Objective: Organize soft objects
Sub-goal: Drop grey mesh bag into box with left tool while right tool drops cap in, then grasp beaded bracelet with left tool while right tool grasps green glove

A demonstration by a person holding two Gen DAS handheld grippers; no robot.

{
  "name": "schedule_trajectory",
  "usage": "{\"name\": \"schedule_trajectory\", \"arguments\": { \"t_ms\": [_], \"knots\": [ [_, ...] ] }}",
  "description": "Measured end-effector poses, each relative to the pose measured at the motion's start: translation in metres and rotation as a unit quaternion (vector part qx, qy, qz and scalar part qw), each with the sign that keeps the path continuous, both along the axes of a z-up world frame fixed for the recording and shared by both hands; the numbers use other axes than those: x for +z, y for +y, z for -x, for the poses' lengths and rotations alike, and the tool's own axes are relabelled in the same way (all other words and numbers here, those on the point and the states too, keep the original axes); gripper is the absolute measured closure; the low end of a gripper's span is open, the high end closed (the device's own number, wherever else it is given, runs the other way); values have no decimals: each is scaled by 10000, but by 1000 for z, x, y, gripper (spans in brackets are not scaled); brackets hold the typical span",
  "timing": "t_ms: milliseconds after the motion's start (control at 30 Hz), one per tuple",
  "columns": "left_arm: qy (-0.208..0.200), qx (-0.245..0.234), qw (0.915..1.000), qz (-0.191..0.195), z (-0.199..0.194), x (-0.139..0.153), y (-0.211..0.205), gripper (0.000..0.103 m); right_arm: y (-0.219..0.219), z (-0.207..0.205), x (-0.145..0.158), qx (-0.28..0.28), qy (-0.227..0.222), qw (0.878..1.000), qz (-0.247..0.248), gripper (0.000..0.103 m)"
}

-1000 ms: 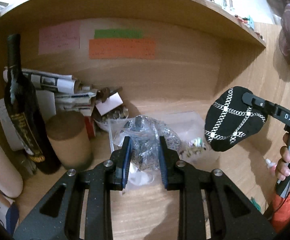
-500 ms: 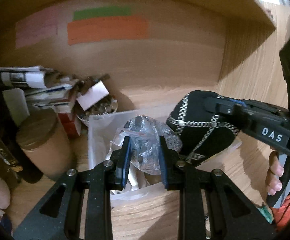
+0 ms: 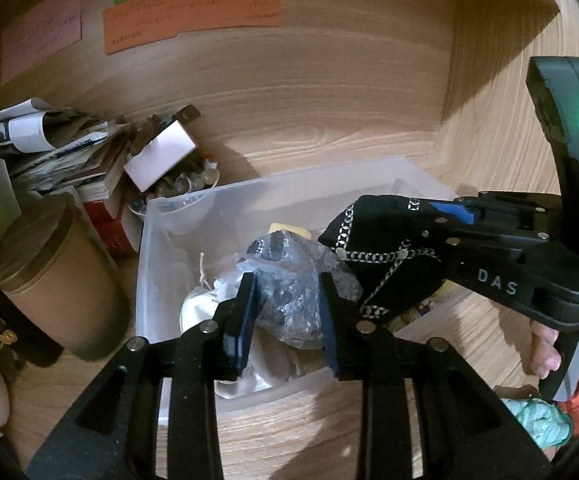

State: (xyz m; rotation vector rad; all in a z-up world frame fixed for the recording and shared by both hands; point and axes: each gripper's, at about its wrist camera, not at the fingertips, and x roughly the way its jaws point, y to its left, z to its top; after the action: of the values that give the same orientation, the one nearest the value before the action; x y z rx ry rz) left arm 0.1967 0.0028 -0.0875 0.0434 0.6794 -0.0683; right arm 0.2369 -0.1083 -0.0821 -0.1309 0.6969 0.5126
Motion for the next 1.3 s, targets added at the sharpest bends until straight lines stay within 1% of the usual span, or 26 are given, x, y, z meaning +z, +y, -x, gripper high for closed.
{"name": "schedule_trajectory", "arguments": {
  "t_ms": [33,133,167,267,333,367,400,433,533,567,633,667,700,767,867,933,1067,1200,1300],
  "knots": [
    [9,-1,10000,1,0,0,0,69,0,-1,-1,-16,13,10000,39,85],
    [-5,15,10000,75,4,3,2,59,1,-2,-3,-97,22,9999,142,84],
    [-20,28,9999,101,5,5,3,54,2,-2,-3,-131,16,9998,177,83],
    [-99,77,9997,204,9,12,8,45,3,0,-2,-140,17,9997,212,76],
    [-185,148,9994,240,14,18,10,39,4,2,2,-125,-20,9997,203,63],
    [-239,205,9992,259,16,21,13,34,4,4,4,-130,-64,9997,189,59],
    [-287,241,9989,280,18,23,14,30,4,7,7,-141,-127,9997,176,53],
    [-341,262,9986,305,21,26,16,29,3,11,11,-153,-231,9995,163,49],
    [-499,300,9978,326,31,36,20,25,-2,25,27,-166,-503,9986,97,44],
    [-548,316,9975,316,33,39,21,22,-4,30,32,-164,-591,9981,71,40],
    [-688,370,9966,274,40,44,22,16,-11,43,43,-176,-793,9967,-3,28],
    [-769,405,9959,241,45,47,20,11,-14,48,48,-173,-878,9960,-39,25],
    [-842,446,9952,202,50,49,20,6,-18,56,53,-157,-987,9950,-93,20],
    [-917,496,9944,165,57,52,19,3,-24,66,59,-133,-1113,9936,-146,18],
    [-903,461,9946,236,67,51,20,2,-33,83,63,-115,-1206,9924,-196,14],
    [-837,423,9951,328,74,49,20,1,-40,93,62,-117,-1204,9924,-246,8],
    [-650,334,9964,429,87,40,17,1,-53,114,52,-219,-1198,9921,-314,1],
    [-375,226,9978,495,96,26,12,1,-66,128,34,-335,-932,9942,-408,0],
    [-46,93,9983,571,100,12,7,1,-72,137,18,-404,-646,9961,-434,0]
  ]
}}
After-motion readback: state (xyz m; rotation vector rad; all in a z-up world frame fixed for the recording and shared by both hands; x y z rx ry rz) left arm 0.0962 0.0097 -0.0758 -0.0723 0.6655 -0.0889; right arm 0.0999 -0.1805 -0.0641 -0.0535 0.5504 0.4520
